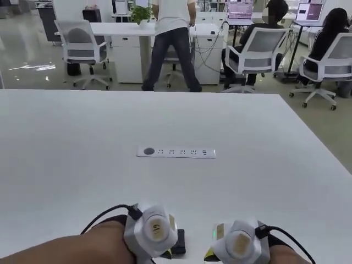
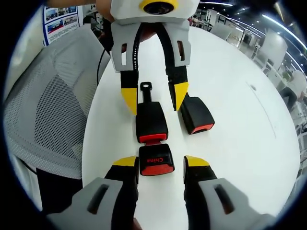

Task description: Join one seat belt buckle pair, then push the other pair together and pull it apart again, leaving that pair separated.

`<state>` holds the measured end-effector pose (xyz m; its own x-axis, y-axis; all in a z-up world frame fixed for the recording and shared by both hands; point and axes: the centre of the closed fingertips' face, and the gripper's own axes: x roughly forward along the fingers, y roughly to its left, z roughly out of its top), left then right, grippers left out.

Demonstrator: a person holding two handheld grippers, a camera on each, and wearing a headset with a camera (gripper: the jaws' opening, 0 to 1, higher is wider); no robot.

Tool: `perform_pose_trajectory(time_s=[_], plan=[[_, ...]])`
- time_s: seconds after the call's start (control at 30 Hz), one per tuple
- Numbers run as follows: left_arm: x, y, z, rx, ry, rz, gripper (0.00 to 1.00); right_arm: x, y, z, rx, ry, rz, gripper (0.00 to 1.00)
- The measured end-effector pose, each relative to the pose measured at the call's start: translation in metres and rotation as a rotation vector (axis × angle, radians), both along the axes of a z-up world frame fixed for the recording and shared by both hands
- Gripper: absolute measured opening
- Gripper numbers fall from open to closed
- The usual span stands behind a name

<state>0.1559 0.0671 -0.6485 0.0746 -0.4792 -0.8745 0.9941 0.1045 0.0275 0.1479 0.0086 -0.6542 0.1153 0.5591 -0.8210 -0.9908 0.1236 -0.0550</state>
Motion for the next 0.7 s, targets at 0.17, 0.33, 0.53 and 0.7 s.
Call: perform_pose_trajectory(time_s=[0.17, 0.33, 0.53, 0.7], plan=[[0.026, 0.002, 0.011, -0.020, -0.034, 0.047, 0.37, 0.017, -0.014, 0.000, -0.006, -0.023, -0.014, 0.33], [0.053, 0.007, 0.014, -0.049, -0.045, 0.107, 0.39, 0.034, -0.037, 0.000, -0.032, -0.031, -0.034, 0.32], [0.076, 0.016, 0.001, -0.033, -0.051, 0.108, 0.39, 0.057, -0.074, 0.000, -0.055, -0.050, -0.064, 0.33], [0.076, 0.018, -0.012, -0.003, -0.027, 0.087, 0.39, 0.071, -0.106, -0.005, -0.095, -0.053, -0.088, 0.34]])
